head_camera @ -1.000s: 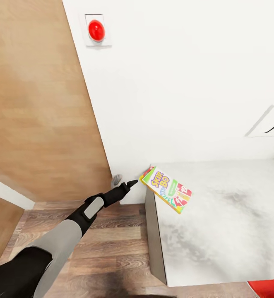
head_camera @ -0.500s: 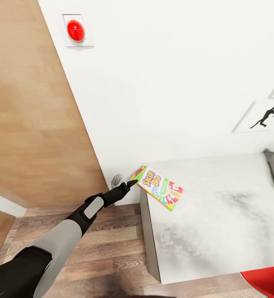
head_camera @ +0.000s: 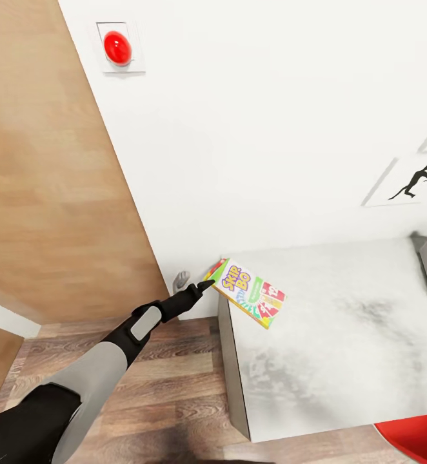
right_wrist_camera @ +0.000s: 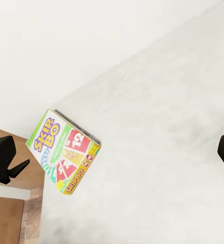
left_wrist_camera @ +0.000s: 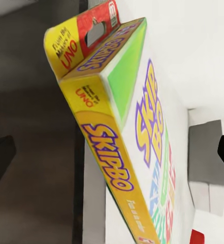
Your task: Put all the toys in the child's room - the three board games (two on the bed and one on the table), the two jigsaw puzzles on the table, and the tennis ball on the table - inside the toy box on the table in the child's room.
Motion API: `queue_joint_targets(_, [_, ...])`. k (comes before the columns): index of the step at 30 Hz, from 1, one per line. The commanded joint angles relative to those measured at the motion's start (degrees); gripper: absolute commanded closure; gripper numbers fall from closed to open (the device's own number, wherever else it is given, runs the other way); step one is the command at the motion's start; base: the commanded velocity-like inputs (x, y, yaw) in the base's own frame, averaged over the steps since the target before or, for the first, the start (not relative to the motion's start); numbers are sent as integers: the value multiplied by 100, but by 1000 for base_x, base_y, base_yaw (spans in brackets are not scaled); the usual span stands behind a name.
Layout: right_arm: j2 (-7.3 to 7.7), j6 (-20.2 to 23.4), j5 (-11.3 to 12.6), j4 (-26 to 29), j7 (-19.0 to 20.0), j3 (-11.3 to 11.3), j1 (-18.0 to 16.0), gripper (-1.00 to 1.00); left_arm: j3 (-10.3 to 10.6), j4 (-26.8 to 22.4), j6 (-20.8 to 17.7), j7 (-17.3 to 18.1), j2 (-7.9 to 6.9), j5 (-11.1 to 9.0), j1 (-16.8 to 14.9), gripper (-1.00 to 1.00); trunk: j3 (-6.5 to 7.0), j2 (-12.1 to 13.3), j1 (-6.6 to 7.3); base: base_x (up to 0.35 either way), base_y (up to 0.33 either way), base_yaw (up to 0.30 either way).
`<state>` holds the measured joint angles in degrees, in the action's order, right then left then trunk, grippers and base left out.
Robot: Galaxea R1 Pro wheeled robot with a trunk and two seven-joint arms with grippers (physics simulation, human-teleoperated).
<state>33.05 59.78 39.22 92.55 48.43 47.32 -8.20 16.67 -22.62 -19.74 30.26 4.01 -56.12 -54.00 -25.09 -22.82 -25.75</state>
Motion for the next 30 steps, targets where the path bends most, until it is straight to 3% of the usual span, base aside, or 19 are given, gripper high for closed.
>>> queue_joint_targets(1, [1,22,-29,0,53,6,-6,-100,19,3,-26,5,-3,-54,-5,-100,-8,-10,-3,0,0,-5])
queue_joint_targets(25, [-37,22,-29,1,221,6,-6,-100,2,15,-26,-48,-63,-40,-114,-100,-8,-10,-3,0,0,-1])
queue_joint_targets(30, [-47,22,-29,2,225,2,-6,-100,-168,69,-28,-66,-156,-38,-126,-100,-8,-10,-3,0,0,0])
